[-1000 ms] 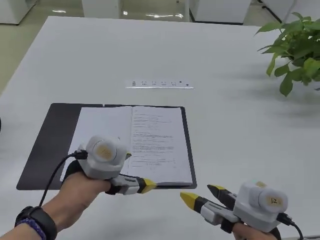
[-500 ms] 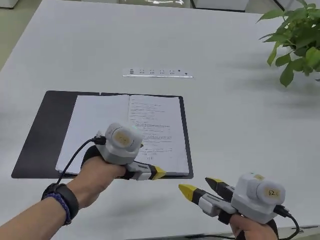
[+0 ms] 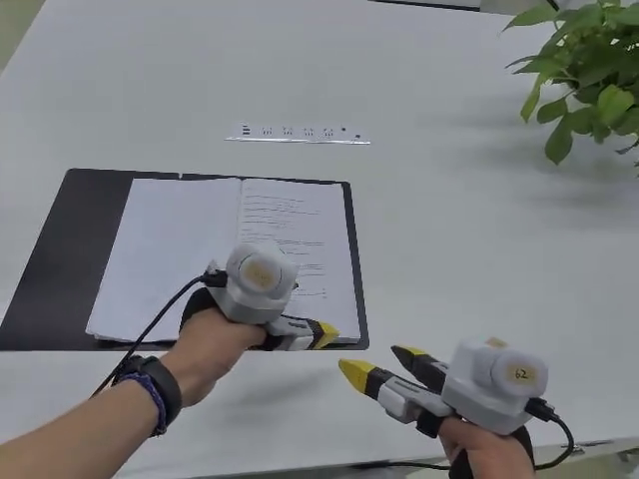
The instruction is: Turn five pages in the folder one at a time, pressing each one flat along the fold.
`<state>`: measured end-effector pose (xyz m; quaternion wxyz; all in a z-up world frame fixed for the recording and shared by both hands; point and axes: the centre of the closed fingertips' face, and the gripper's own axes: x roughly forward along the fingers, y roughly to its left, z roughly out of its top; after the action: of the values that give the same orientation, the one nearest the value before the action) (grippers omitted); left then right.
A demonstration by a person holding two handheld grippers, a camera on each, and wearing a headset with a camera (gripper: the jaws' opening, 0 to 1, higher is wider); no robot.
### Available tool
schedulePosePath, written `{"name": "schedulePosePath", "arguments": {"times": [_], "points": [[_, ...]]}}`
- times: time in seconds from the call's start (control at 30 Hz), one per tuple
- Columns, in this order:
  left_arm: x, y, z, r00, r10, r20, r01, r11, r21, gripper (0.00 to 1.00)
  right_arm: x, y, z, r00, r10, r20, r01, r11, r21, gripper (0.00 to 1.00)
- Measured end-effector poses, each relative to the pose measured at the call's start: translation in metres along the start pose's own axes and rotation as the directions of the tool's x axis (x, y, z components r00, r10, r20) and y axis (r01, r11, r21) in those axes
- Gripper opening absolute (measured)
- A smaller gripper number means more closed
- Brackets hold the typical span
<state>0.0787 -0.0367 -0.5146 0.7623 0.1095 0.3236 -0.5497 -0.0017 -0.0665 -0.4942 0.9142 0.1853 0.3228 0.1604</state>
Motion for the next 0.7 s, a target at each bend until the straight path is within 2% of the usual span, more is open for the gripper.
{"name": "schedulePosePath", "arguments": {"times": [0.2,0.33,0.4,0.43,0.57,0.7], "points": [[0.02,0.008,-0.008,0.9994,0.026,-0.025,-0.027,1.0,-0.013,0.56,-0.002,-0.003,0.002,1.0,0.0,-0.002,0.0,1.0,0.0,0.58],[0.029,0.008,-0.011,0.9988,0.04,-0.03,-0.04,0.999,-0.019,0.57,-0.002,-0.005,0.001,1.0,0.0,-0.004,0.0,1.0,0.006,0.58],[0.031,0.01,-0.012,0.9978,0.058,-0.033,-0.058,0.998,-0.001,0.57,-0.002,-0.004,0.001,1.0,0.002,-0.003,-0.002,1.0,0.011,0.58],[0.032,0.013,-0.013,0.9958,0.084,-0.038,-0.082,0.996,0.036,0.56,-0.002,-0.004,0.0,1.0,0.002,-0.004,-0.002,1.0,0.013,0.58],[0.033,0.013,-0.018,0.993,0.107,-0.049,-0.101,0.988,0.114,0.52,0.002,-0.003,-0.002,1.0,0.004,-0.007,-0.004,1.0,0.016,0.58],[0.032,0.014,-0.017,0.9924,0.114,-0.046,-0.108,0.988,0.112,0.52,0.005,-0.001,-0.003,0.9998,0.011,-0.013,-0.011,1.0,0.013,0.58]]}}
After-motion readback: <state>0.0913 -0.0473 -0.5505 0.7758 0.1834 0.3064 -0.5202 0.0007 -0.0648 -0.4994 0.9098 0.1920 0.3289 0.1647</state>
